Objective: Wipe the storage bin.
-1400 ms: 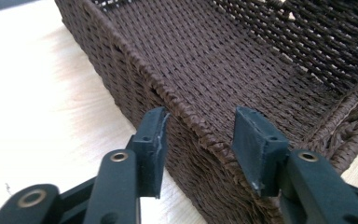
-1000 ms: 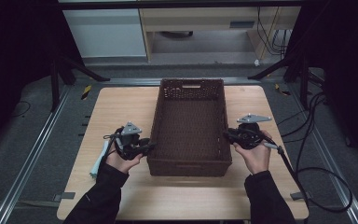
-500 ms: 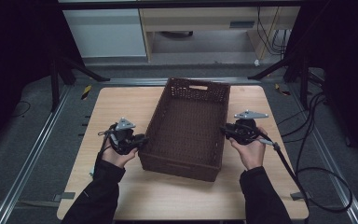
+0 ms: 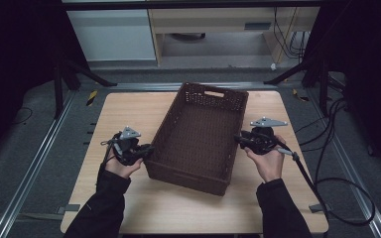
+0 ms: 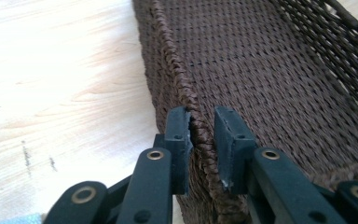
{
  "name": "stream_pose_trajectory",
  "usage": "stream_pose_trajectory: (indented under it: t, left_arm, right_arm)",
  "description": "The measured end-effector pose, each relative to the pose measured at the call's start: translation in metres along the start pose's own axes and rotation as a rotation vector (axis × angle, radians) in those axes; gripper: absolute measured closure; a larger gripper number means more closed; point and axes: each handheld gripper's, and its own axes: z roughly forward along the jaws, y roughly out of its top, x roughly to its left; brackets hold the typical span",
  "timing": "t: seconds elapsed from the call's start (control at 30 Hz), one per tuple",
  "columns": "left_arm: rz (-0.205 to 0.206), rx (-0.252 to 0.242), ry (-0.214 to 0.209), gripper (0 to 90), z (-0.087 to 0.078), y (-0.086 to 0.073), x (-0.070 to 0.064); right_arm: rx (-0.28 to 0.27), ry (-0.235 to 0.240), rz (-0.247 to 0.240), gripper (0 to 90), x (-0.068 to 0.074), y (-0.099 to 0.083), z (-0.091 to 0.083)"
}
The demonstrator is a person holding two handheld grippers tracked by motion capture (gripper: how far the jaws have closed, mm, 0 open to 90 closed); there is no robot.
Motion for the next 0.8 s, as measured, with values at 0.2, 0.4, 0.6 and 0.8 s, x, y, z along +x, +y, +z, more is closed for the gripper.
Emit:
stream_pose_trajectory:
  t: [0.2, 0.4, 0.6, 0.8]
  left_arm:
    - [-0.034, -0.024, 0.014, 77.4, 0.003, 0.000, 0.015]
    - [-0.022, -0.023, 0.017, 70.7, -0.003, -0.003, 0.013]
    - [-0.035, -0.004, 0.015, 74.4, -0.004, -0.006, 0.017]
    - [-0.059, -0.009, 0.037, 79.7, 0.001, -0.002, 0.030]
  right_arm:
    - [-0.011, -0.050, 0.017, 57.9, -0.007, 0.003, 0.012]
    - [-0.003, -0.030, 0.020, 65.1, -0.004, 0.001, 0.014]
    - [0.004, -0.025, 0.024, 65.2, 0.000, -0.001, 0.011]
    - [-0.002, 0.000, 0.042, 58.5, -0.001, 0.003, 0.004]
